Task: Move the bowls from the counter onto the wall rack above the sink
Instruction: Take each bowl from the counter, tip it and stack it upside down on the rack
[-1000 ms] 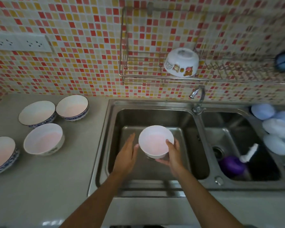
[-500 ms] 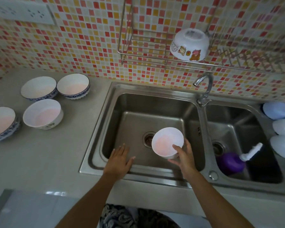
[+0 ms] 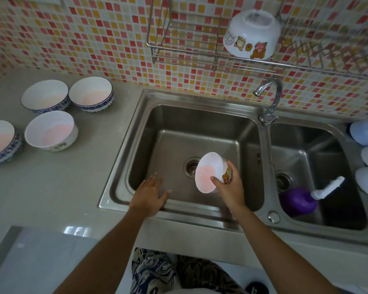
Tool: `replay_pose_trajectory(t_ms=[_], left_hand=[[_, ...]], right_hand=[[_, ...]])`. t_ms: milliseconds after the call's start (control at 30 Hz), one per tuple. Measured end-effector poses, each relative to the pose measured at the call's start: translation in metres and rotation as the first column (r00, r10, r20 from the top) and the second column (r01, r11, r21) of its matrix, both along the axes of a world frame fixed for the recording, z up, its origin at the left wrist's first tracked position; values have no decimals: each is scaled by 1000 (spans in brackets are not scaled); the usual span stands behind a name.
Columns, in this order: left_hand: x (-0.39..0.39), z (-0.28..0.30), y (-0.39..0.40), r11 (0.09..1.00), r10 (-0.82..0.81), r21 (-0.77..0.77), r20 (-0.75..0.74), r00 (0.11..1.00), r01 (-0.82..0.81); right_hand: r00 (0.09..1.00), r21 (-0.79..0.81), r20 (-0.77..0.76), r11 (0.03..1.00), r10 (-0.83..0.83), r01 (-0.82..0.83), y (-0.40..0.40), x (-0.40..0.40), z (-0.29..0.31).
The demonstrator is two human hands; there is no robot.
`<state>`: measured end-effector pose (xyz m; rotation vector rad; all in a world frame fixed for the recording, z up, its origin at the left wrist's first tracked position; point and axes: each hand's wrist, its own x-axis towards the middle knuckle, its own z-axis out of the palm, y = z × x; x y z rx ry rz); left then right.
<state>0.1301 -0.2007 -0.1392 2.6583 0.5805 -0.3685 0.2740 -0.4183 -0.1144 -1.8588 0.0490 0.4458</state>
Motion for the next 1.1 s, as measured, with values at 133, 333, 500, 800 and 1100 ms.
replay_pose_trajectory(t_ms=[133,333,500,800,1100], left_hand=[[1,1,0,1000,5,-9,-1,1000,-5],[1,2,-1,1000,18,-10,18,1000,-18],[-1,2,-1,999,26,-22,39,999,-25],[-1,0,0,999,34,-16,45,998,-33],[-1,-3,-1,999,33,-7,73,997,-32]], right_hand=[[991,-117,94,989,98,-86,3,1,0],[956,-332,191,931,224,-152,7,-2,-3],[908,-420,255,884,334,-207,7,-5,-4],[714,-634,345,712,609,-301,9,-9,-12],[586,-777,315,557,747,-292,-4,-16,-5]])
